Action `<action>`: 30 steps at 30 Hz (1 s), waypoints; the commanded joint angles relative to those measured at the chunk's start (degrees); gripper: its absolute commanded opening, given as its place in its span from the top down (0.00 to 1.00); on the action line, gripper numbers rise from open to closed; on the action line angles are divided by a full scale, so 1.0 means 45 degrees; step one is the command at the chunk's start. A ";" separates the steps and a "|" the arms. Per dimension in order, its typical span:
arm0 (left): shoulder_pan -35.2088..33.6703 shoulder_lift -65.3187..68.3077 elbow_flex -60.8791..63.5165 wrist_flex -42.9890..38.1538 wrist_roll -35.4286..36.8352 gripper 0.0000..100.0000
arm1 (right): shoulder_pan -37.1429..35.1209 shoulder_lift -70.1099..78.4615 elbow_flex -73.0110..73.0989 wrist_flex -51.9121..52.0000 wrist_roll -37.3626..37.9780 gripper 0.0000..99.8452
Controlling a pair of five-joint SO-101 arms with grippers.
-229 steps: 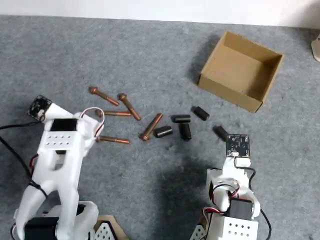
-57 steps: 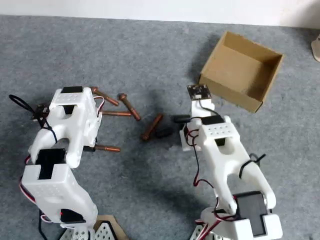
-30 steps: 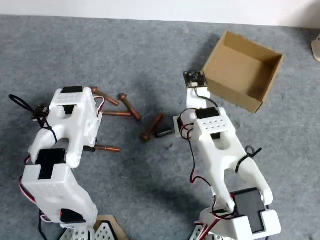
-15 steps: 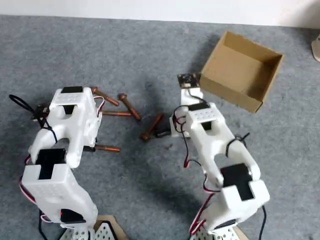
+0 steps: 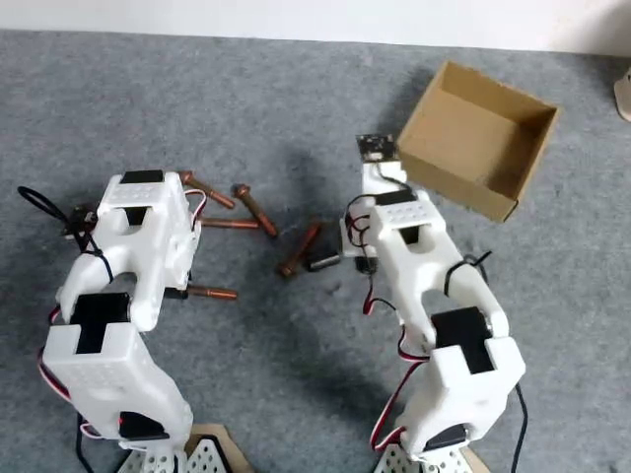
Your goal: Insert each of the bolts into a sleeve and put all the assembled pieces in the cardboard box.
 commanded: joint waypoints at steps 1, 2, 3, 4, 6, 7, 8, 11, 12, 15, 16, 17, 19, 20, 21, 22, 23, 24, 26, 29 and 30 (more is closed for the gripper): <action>0.0010 -0.0186 -0.0440 0.0195 -0.0098 1.00 | -0.0127 -0.0010 -0.0498 -0.0225 -0.0117 0.99; 0.0010 -0.0186 -0.0440 0.0293 -0.0098 1.00 | -0.0088 -0.0049 -0.0459 -0.0225 -0.0117 1.00; 0.0010 -0.0186 -0.0518 0.0508 -0.0098 1.00 | -0.0029 -0.0049 -0.0459 -0.0205 -0.0137 0.99; 0.0010 -0.0205 -0.0537 0.0684 -0.0098 1.00 | 0.0029 -0.0068 -0.0459 -0.0205 -0.0137 1.00; 0.0049 -0.0225 -0.0537 0.0938 -0.0098 1.00 | 0.0049 -0.0068 -0.0459 -0.0186 -0.0137 1.00; 0.0049 -0.0225 -0.0537 0.1094 -0.0098 1.00 | 0.0049 -0.0068 -0.0537 0.0068 -0.0137 1.00; 0.0049 -0.0225 -0.0654 0.1231 -0.0098 1.00 | 0.0049 -0.0088 -0.0537 0.0459 -0.0137 1.00; 0.0049 -0.0225 -0.1162 0.2247 -0.0098 1.00 | 0.0029 -0.0576 -0.1045 0.1260 -0.0137 1.00; 0.0068 -0.0205 -0.1358 0.2579 -0.0117 1.00 | 0.0029 -0.0908 -0.1221 0.1416 -0.0137 1.00; 0.0381 -0.0205 -0.1748 0.3302 -0.0156 1.00 | 0.0029 -0.2295 -0.1260 0.1573 -0.0137 1.00; 0.0518 -0.0205 -0.1827 0.3458 -0.0313 1.00 | -0.0010 -0.2764 -0.1104 0.1631 -0.0137 1.00; 0.0713 -0.0205 -0.1905 0.3634 -0.0684 1.00 | -0.0029 -0.3272 -0.0811 0.1729 -0.0137 1.00; 0.1084 -0.0205 -0.2100 0.4024 -0.1172 1.00 | -0.0029 -0.4171 -0.0244 0.1788 -0.0137 1.00; 0.1221 -0.0225 -0.2198 0.4161 -0.1328 1.00 | -0.0029 -0.4581 -0.0010 0.1827 -0.0137 1.00; 0.1358 -0.0225 -0.2354 0.4278 -0.1387 1.00 | 0.0010 -0.4972 0.0283 0.1827 -0.0137 1.00; 0.1455 -0.0225 -0.2491 0.4376 -0.1387 1.00 | 0.0029 -0.5343 0.0576 0.1827 -0.0137 1.00; 0.1514 -0.0225 -0.2686 0.4493 -0.1387 1.00 | 0.0029 -0.5695 0.0850 0.1827 -0.0117 1.00; 0.1612 -0.0225 -0.2921 0.4650 -0.1387 1.00 | 0.0029 -0.6066 0.1123 0.1827 -0.0117 1.00; 0.1788 -0.0225 -0.3448 0.5079 -0.1543 1.00 | 0.0029 -0.6750 0.1670 0.1768 -0.0098 1.00; 0.2022 -0.0225 -0.4405 0.5548 -0.2598 1.00 | -0.0029 -0.7785 0.2256 0.1768 -0.0039 1.00; 0.2061 -0.0225 -0.4698 0.5548 -0.2911 1.00 | -0.0029 -0.8117 0.2413 0.1768 -0.0039 1.00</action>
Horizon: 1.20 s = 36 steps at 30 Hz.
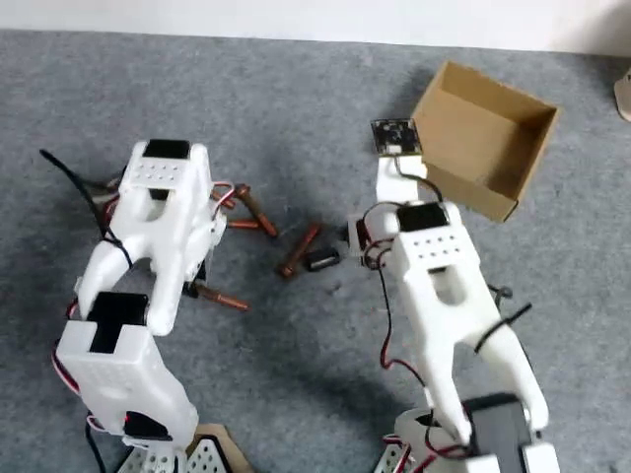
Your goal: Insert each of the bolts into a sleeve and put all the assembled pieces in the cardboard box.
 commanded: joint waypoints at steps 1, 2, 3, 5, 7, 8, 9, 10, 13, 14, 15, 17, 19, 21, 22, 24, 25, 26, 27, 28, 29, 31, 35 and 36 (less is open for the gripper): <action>0.0381 -0.0244 -0.1436 0.0430 -0.1035 1.00 | 0.0029 -0.1768 0.0283 0.0010 -0.0039 1.00; 0.0400 -0.0244 -0.1670 0.0430 -0.1426 1.00 | 0.0029 -0.2081 0.0459 0.0010 -0.0039 1.00; 0.0400 -0.0244 -0.1885 0.0430 -0.1895 1.00 | 0.0029 -0.2393 0.0654 0.0010 -0.0020 1.00; 0.0400 -0.0244 -0.2237 0.0449 -0.3009 1.00 | 0.0029 -0.2999 0.1104 0.0010 -0.0020 1.00; 0.0400 -0.0264 -0.2452 0.0469 -0.4611 1.00 | 0.0029 -0.3643 0.1573 -0.0010 -0.0020 1.00; 0.0361 -0.0264 -0.2530 0.0469 -0.5451 1.00 | 0.0029 -0.3956 0.1807 -0.0010 -0.0020 1.00; 0.0342 -0.0264 -0.2647 0.0469 -0.6310 1.00 | 0.0010 -0.4288 0.2042 -0.0010 -0.0020 1.00; 0.0322 -0.0264 -0.2764 0.0488 -0.7209 1.00 | 0.0010 -0.4620 0.2256 -0.0010 -0.0020 1.00; 0.0342 -0.0264 -0.3194 0.0488 -0.9416 1.00 | -0.0205 -0.5578 0.2823 -0.0010 -0.0059 1.00; 0.0381 -0.0225 -0.3487 0.0488 -0.9885 1.00 | -0.0244 -0.5910 0.3018 -0.0010 -0.0098 1.00; 0.0400 -0.0147 -0.3917 0.0430 -1.0237 1.00 | -0.0244 -0.6281 0.3233 -0.0010 -0.0117 1.00; 0.0381 -0.0068 -0.4718 0.0410 -1.0549 1.00 | -0.0244 -0.6965 0.3585 -0.0010 -0.0137 1.00; 0.0381 -0.0068 -0.5402 0.0156 -1.0295 1.00 | -0.0244 -0.7648 0.3956 -0.0010 -0.0371 1.00; 0.0420 -0.0088 -0.5929 -0.0020 -0.9866 1.00 | -0.0244 -0.8215 0.4288 -0.0010 -0.1446 1.00; 0.0420 -0.0088 -0.6066 -0.0059 -0.9631 1.00 | -0.0244 -0.8449 0.4425 -0.0010 -0.2051 1.00; 0.0440 -0.0107 -0.6261 0.0039 -0.9201 1.00 | -0.0244 -0.8801 0.4659 -0.0010 -0.2852 1.00; 0.0557 -0.0107 -0.6144 0.0078 -0.9182 1.00 | -0.0244 -0.8918 0.4679 -0.0049 -0.2930 1.00; 0.0635 -0.0107 -0.5851 0.0137 -0.9436 1.00 | -0.0186 -0.9035 0.4737 -0.0225 -0.2891 1.00; 0.0733 -0.0107 -0.5519 0.0137 -0.9905 1.00 | -0.0186 -0.9055 0.4777 -0.0420 -0.2794 1.00; 0.1006 -0.0127 -0.5206 0.0137 -1.0432 1.00 | -0.0186 -0.9055 0.4874 -0.0596 -0.2716 1.00; 0.1358 -0.0127 -0.4991 0.0117 -1.0823 1.00 | -0.0186 -0.9016 0.5031 -0.0752 -0.2696 1.00; 0.1690 -0.0127 -0.4601 0.0117 -1.1096 1.00 | -0.0205 -0.9055 0.5538 -0.1280 -0.2696 1.00; 0.2393 -0.0088 -0.4073 -0.0840 -0.9905 1.00 | -0.0225 -0.9094 0.6867 -0.3018 -0.2657 1.00; 0.2510 -0.0107 -0.3878 -0.1192 -0.9729 1.00 | -0.0225 -0.9114 0.7238 -0.3565 -0.2462 1.00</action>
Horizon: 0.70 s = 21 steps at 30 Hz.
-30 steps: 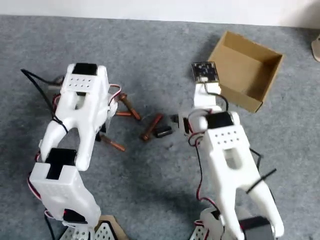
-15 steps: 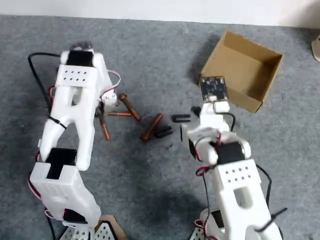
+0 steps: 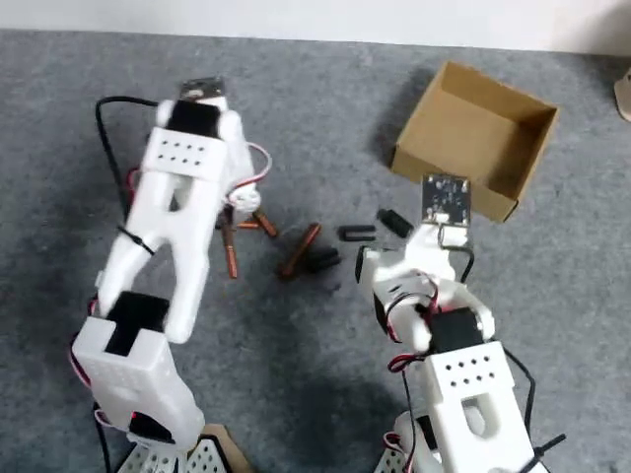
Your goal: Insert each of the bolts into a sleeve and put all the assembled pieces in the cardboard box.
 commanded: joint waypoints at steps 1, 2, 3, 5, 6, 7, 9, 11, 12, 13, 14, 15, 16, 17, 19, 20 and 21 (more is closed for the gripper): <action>0.0518 -0.0107 0.0342 -0.1192 0.0606 1.00 | -0.0049 -0.0420 0.0772 -0.2022 0.0469 1.00; 0.0518 -0.0107 0.0479 -0.1739 0.0625 1.00 | -0.0049 -0.0420 0.1143 -0.2569 0.0762 1.00; 0.0459 -0.0107 0.0615 -0.2286 0.0625 1.00 | -0.0068 -0.0420 0.1514 -0.3155 0.0977 1.00; 0.0420 -0.0205 0.0947 -0.3067 0.0625 1.00 | -0.0068 -0.0420 0.2256 -0.4288 0.1094 1.00; 0.0420 -0.0205 0.1162 -0.3419 0.0625 1.00 | -0.0068 -0.0420 0.2628 -0.4933 0.1133 1.00; 0.0479 -0.0225 0.1397 -0.3731 0.0606 1.00 | -0.0049 -0.0420 0.3018 -0.5597 0.1153 1.00; 0.0557 -0.0225 0.1983 -0.4532 0.0449 1.00 | -0.0049 -0.0420 0.3741 -0.6847 0.1153 1.00; 0.0733 -0.0244 0.2569 -0.5626 -0.0508 1.00 | -0.0029 -0.0420 0.4366 -0.7902 0.1153 1.00; 0.0772 -0.0244 0.2823 -0.6115 -0.0879 1.00 | -0.0029 -0.0420 0.4581 -0.8274 0.1153 1.00; 0.0830 -0.0244 0.3077 -0.6603 -0.1153 1.00 | -0.0029 -0.0420 0.4777 -0.8547 0.1153 1.00; 0.0850 -0.0244 0.3253 -0.7033 -0.1289 1.00 | 0.0010 -0.0420 0.4933 -0.8821 0.1153 1.00; 0.0850 -0.0244 0.3429 -0.7482 -0.1309 1.00 | 0.0010 -0.0420 0.5070 -0.8977 0.1153 1.00; 0.0830 -0.0244 0.3565 -0.7932 -0.1348 1.00 | 0.0010 -0.0420 0.5167 -0.9094 0.1153 1.00; 0.0830 -0.0244 0.3741 -0.8381 -0.1348 1.00 | 0.0010 -0.0420 0.5167 -0.9172 0.1153 1.00; 0.0830 -0.0244 0.4034 -0.9221 -0.1348 1.00 | -0.0049 -0.0420 0.5187 -0.9172 0.1153 1.00; 0.0869 -0.0244 0.4230 -0.9631 -0.1368 1.00 | -0.0068 -0.0420 0.5206 -0.9172 0.1153 1.00; 0.0928 -0.0244 0.4425 -1.0022 -0.1368 1.00 | -0.0068 -0.0420 0.5324 -0.9172 0.1153 1.00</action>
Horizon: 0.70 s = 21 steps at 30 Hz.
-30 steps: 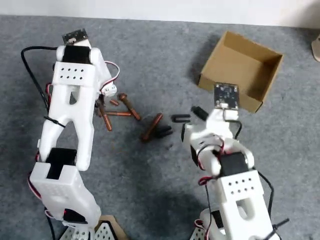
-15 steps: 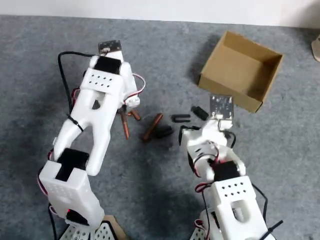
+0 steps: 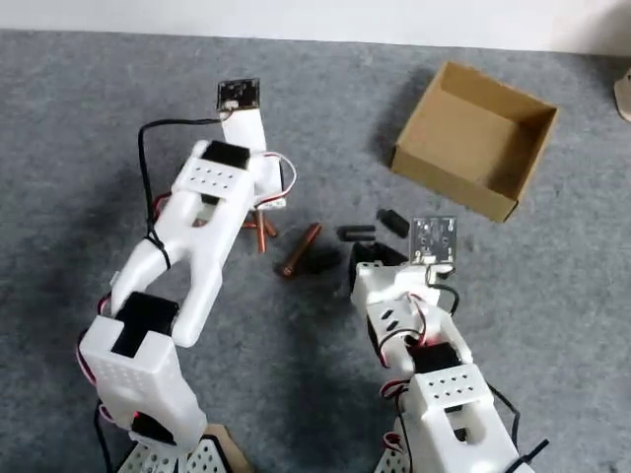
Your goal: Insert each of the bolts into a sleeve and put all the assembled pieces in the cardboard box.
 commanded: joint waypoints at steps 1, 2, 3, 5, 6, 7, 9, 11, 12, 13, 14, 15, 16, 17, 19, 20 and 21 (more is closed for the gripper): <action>0.0400 -0.0264 0.0303 -0.1602 -0.0117 1.00 | -0.0068 -0.0420 0.0127 -0.0459 0.0156 1.00; 0.0479 -0.0264 0.0518 -0.1954 -0.0117 1.00 | -0.0068 -0.0420 0.0283 -0.0713 0.0176 1.00; 0.0537 -0.0283 0.0733 -0.2266 -0.0117 1.00 | -0.0088 -0.0420 0.0440 -0.1182 0.0176 1.00; 0.0654 -0.0283 0.1123 -0.2735 -0.0117 1.00 | -0.0088 -0.0420 0.1045 -0.2335 0.0195 1.00; 0.0694 -0.0283 0.1299 -0.2911 -0.0117 1.00 | -0.0088 -0.0420 0.1416 -0.2999 0.0195 1.00; 0.0713 -0.0283 0.1455 -0.3067 -0.0117 1.00 | -0.0088 -0.0420 0.1748 -0.3643 0.0195 1.00; 0.0694 -0.0361 0.1729 -0.3458 -0.0117 1.00 | -0.0088 -0.0420 0.2256 -0.4816 0.0195 1.00; 0.0654 -0.0811 0.2217 -0.3985 -0.0117 1.00 | -0.0088 -0.0420 0.2569 -0.5499 0.0195 1.00; 0.0654 -0.1143 0.2569 -0.4396 -0.0117 1.00 | -0.0088 -0.0420 0.2647 -0.5656 0.0195 1.00; 0.0694 -0.1553 0.3018 -0.4845 -0.0117 1.00 | -0.0088 -0.0420 0.2667 -0.5734 0.0195 1.00; 0.0713 -0.2022 0.3585 -0.5451 -0.0117 1.00 | -0.0088 -0.0420 0.2647 -0.5753 0.0176 1.00; 0.0713 -0.2510 0.4210 -0.6271 -0.0117 1.00 | -0.0088 -0.0420 0.2725 -0.5792 0.0176 1.00; 0.0713 -0.3018 0.4894 -0.7287 -0.0117 1.00 | -0.0147 -0.0420 0.2725 -0.5812 0.0156 1.00; 0.0713 -0.3507 0.5675 -0.8498 -0.0117 1.00 | -0.0225 -0.0420 0.2725 -0.5812 0.0156 1.00; 0.0713 -0.4288 0.7101 -1.1214 -0.0176 1.00 | -0.0322 -0.0420 0.2745 -0.5812 0.0156 1.00; 0.0733 -0.4640 0.7707 -1.2425 -0.0488 1.00 | -0.0420 -0.0400 0.2745 -0.5812 0.0156 1.00; 0.0850 -0.4933 0.8195 -1.3460 -0.0879 1.00 | -0.0518 -0.0361 0.2745 -0.5812 0.0156 1.00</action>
